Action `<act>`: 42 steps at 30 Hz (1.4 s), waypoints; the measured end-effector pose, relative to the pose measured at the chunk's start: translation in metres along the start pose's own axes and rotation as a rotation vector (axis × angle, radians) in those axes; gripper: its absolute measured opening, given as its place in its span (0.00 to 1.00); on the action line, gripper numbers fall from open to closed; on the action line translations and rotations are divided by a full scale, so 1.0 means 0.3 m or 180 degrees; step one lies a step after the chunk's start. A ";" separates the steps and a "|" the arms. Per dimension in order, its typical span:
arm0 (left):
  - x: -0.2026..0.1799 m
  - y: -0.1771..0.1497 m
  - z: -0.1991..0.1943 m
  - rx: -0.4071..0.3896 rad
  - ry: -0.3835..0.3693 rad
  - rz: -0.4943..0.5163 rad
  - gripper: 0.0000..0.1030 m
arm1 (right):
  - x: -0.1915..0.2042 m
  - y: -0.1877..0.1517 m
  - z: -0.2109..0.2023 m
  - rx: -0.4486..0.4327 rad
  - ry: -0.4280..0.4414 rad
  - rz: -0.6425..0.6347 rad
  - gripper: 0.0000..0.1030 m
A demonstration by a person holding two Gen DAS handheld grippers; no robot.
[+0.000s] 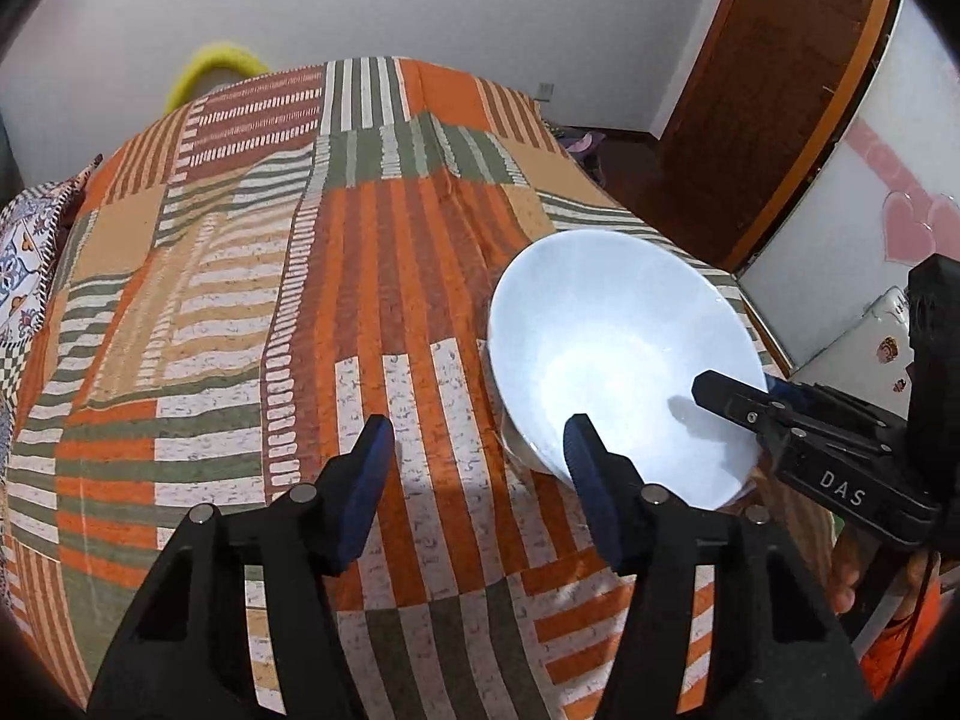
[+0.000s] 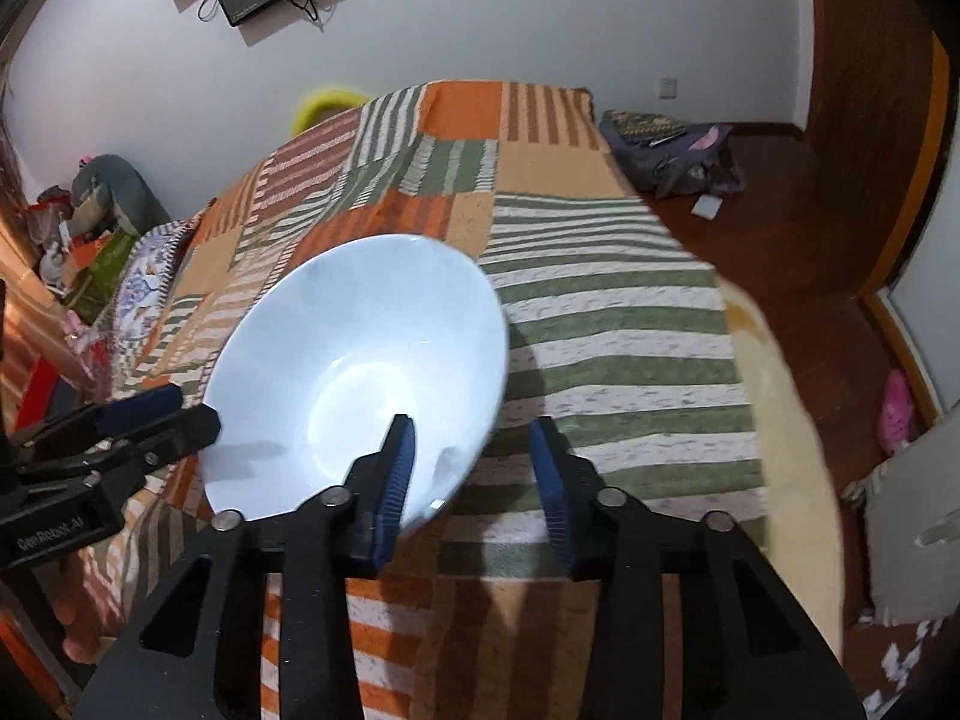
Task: Organize plates and bowls
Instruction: 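Close both tools on the white bowl rim and lift it, then carry the white bowl over the mint green bowl stack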
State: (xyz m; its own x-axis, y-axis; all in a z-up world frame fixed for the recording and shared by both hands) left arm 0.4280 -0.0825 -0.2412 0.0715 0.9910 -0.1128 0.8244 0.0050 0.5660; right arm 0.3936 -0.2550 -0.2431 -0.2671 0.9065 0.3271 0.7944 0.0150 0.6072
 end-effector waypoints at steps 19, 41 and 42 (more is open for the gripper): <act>0.014 -0.019 0.062 0.0230 -0.0052 -0.0006 0.16 | 0.093 -0.057 0.022 0.0199 0.0212 -0.0250 0.20; -0.044 -0.120 -0.278 -0.0029 -0.0102 0.0131 0.13 | 0.216 -0.073 -0.204 -0.0109 0.0113 -0.0180 0.17; -0.048 -0.127 -0.304 -0.0058 -0.0104 0.0141 0.13 | 0.226 -0.073 -0.220 -0.0136 0.0111 -0.0190 0.17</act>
State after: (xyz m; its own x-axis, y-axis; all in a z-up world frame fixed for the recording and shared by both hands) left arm 0.3443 -0.0847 -0.1867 0.1261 0.9855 -0.1137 0.8096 -0.0360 0.5859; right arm 0.3219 -0.2216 -0.1864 -0.3329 0.8892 0.3138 0.7527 0.0501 0.6564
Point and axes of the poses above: each gripper's, at about its wrist camera, not at the fingertips, and z roughly the way its jaws point, x to its left, y to its top, the point moved 2 cm from there along z, roughly the way its jaws point, and after that the axes turned 3 degrees about y, right-handed, at the moved point
